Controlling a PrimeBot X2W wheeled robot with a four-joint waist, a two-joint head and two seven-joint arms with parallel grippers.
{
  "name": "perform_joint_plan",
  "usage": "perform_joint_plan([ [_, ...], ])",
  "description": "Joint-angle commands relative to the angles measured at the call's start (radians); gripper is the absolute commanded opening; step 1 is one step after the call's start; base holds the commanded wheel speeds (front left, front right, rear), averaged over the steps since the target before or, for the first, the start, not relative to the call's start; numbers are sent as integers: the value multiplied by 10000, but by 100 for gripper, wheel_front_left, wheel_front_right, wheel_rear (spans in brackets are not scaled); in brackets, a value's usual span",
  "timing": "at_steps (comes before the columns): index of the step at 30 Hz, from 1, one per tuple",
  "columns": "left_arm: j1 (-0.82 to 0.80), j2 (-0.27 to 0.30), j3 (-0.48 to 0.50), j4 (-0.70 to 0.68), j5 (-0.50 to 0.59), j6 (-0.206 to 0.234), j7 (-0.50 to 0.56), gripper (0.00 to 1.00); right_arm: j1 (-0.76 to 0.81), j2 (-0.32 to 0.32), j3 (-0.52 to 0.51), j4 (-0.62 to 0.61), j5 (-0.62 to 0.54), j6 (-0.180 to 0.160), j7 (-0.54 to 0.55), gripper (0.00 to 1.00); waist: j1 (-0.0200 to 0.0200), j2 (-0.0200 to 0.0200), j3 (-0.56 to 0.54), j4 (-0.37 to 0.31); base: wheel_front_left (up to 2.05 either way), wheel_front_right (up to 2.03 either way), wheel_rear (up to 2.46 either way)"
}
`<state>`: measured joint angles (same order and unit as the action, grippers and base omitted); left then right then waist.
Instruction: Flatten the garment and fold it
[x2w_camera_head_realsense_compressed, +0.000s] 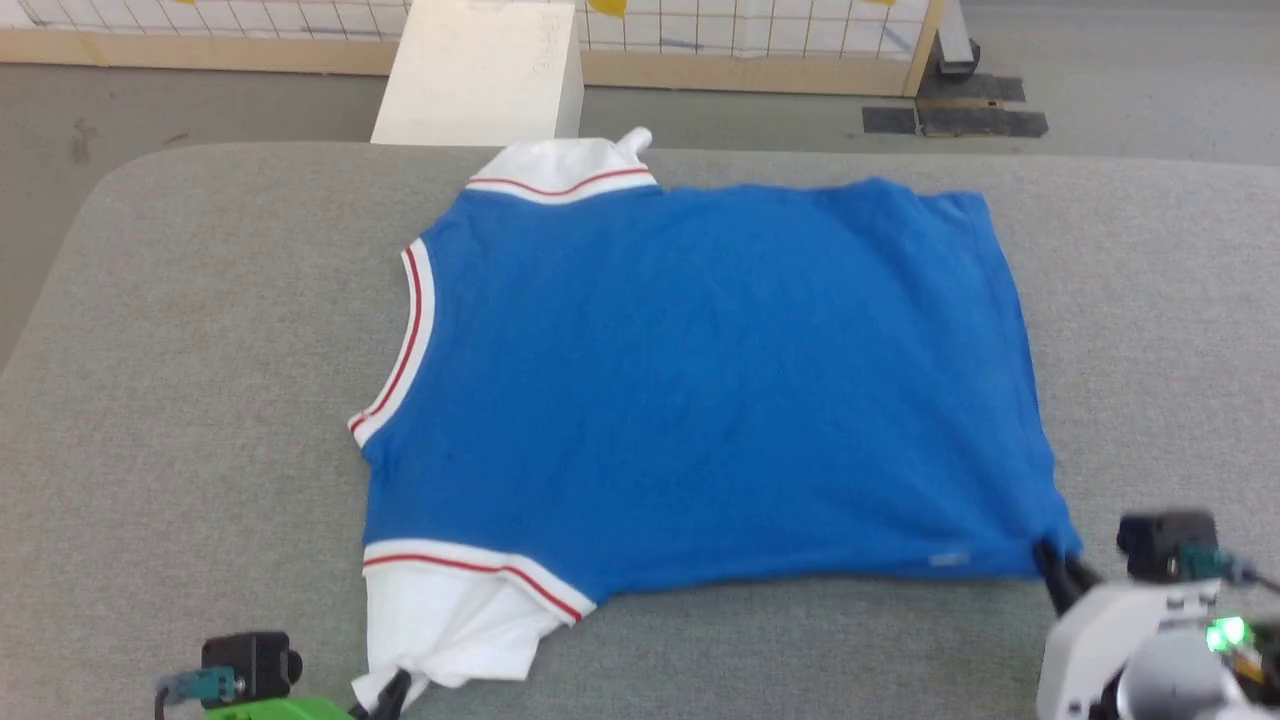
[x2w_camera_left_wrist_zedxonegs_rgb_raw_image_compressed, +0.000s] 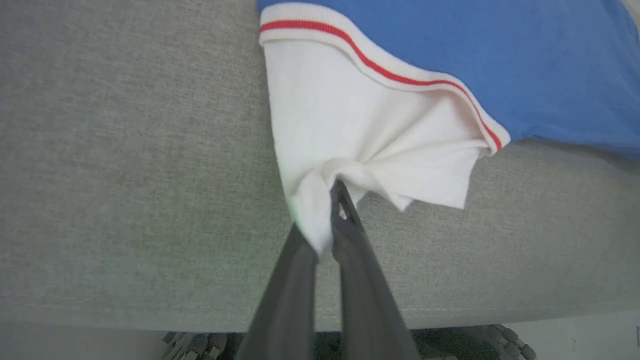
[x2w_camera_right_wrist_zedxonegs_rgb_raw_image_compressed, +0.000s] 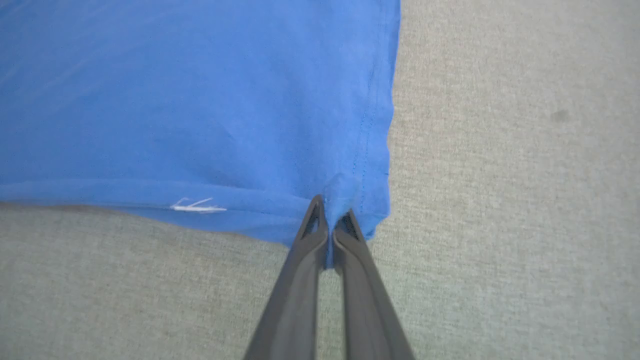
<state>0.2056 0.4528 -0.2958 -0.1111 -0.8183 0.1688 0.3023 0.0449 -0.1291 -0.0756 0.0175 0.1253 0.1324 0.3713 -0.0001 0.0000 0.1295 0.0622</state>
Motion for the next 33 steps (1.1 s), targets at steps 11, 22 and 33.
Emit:
perform_joint_plan([
  [11, 14, -149, -195, 23, 1991, 665, -2200, 0, 1381, 662, -453, -186, 131, -17, -731, 0, 1, 0, -41, -38, 0, 0, 0],
  [22, -2700, -167, -689, 802, 4070, 413, -4134, 0, 340, 452, 118, 218, 119, -17, -2408, 0, 1, 0, 451, -195, 0, 0, 0],
  [33, -6716, 585, -1087, 1961, 4403, -1202, -2553, 0, -2265, -93, 335, 255, -30, -17, -1102, 0, 1, 0, 2196, -585, 0, 0, 0],
])
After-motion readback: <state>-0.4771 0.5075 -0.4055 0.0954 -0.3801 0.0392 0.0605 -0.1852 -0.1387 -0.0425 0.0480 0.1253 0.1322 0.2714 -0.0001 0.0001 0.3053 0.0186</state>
